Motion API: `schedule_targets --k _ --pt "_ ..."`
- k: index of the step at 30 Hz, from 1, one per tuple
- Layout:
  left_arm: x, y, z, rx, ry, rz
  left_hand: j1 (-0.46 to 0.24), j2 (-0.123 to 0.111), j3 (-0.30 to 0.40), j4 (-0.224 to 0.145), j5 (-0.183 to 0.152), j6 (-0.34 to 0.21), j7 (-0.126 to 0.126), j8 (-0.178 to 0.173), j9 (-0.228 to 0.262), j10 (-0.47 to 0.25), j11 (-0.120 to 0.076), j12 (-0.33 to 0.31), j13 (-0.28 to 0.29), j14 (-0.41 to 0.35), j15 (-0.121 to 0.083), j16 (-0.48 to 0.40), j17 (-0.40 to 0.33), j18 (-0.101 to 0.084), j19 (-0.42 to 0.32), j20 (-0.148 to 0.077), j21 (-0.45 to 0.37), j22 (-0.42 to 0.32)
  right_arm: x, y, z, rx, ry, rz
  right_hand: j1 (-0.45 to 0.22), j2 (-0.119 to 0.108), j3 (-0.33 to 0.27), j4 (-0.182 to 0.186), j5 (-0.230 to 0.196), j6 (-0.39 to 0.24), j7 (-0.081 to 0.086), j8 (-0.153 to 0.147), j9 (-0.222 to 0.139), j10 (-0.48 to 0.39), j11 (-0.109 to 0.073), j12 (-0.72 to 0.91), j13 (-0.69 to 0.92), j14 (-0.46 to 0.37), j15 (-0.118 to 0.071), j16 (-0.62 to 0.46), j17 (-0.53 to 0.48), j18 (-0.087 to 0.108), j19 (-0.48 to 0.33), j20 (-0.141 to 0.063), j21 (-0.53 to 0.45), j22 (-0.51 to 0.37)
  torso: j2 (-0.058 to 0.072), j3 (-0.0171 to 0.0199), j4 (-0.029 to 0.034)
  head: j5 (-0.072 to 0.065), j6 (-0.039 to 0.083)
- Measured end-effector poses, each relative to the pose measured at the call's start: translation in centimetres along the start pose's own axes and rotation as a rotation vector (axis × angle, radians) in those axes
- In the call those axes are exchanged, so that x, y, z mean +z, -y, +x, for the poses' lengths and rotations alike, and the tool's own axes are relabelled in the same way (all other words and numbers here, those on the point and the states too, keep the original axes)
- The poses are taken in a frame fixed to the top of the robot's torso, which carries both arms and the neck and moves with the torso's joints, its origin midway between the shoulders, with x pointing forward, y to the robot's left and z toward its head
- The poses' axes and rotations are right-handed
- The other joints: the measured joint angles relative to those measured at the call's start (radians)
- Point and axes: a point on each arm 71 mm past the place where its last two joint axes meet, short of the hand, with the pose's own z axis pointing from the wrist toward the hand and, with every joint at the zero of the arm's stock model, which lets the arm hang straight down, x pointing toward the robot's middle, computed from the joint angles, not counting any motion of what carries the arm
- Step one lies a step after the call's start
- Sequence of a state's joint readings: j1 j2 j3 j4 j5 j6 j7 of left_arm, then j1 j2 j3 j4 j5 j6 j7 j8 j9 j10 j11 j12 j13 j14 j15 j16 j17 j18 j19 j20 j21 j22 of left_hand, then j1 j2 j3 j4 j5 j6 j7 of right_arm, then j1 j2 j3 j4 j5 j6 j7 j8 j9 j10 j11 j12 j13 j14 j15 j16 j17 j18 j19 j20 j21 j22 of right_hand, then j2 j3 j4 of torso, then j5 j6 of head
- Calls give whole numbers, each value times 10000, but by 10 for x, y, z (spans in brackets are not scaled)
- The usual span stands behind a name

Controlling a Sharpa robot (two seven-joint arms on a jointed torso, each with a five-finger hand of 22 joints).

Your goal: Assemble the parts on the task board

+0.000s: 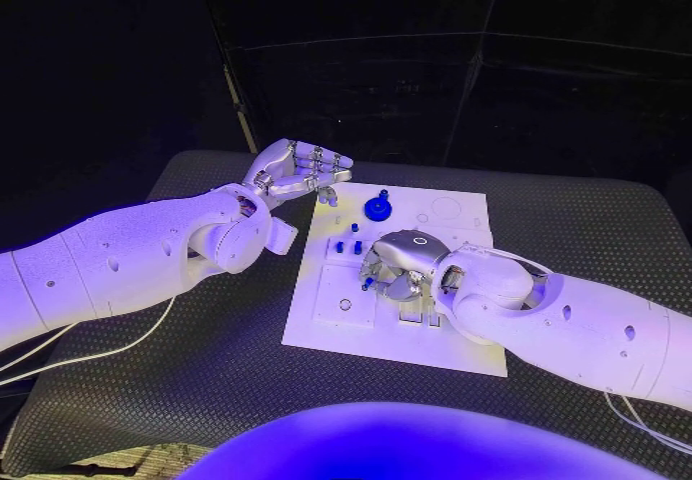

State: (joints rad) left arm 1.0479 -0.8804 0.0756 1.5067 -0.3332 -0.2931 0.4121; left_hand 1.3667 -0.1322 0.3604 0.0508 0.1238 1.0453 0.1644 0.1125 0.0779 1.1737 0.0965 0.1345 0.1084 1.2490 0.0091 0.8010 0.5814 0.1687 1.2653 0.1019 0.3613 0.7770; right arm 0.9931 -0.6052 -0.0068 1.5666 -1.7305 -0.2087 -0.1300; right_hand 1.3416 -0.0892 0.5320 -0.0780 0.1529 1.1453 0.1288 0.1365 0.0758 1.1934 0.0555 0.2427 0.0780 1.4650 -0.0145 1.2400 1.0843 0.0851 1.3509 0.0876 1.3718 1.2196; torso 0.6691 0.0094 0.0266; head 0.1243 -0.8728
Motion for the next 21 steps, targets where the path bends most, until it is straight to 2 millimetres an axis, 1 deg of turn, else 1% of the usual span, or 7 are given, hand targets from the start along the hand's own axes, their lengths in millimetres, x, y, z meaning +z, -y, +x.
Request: schedule_targets --k 8,21 --pt "0 0 0 -1 -2 -8 0 0 0 0 0 0 0 0 -4 0 0 0 0 0 0 0 0 0 0 0 0 1 0 -1 2 9 -26 -39 1 -1 0 0 0 -18 -9 -4 3 0 0 0 1 0 0 0 0 1 0 0 0 -1 0 0 0 5 1" --pt "0 0 0 -6 -15 -21 0 0 0 0 0 0 0 0 -3 0 0 0 0 0 0 0 -8 -1 0 0 0 2 1 -2 4 -8 -74 -59 2 -2 0 0 -13 -12 24 -15 10 0 0 1 3 0 0 36 0 1 0 0 -1 -2 0 -1 2 41 1"
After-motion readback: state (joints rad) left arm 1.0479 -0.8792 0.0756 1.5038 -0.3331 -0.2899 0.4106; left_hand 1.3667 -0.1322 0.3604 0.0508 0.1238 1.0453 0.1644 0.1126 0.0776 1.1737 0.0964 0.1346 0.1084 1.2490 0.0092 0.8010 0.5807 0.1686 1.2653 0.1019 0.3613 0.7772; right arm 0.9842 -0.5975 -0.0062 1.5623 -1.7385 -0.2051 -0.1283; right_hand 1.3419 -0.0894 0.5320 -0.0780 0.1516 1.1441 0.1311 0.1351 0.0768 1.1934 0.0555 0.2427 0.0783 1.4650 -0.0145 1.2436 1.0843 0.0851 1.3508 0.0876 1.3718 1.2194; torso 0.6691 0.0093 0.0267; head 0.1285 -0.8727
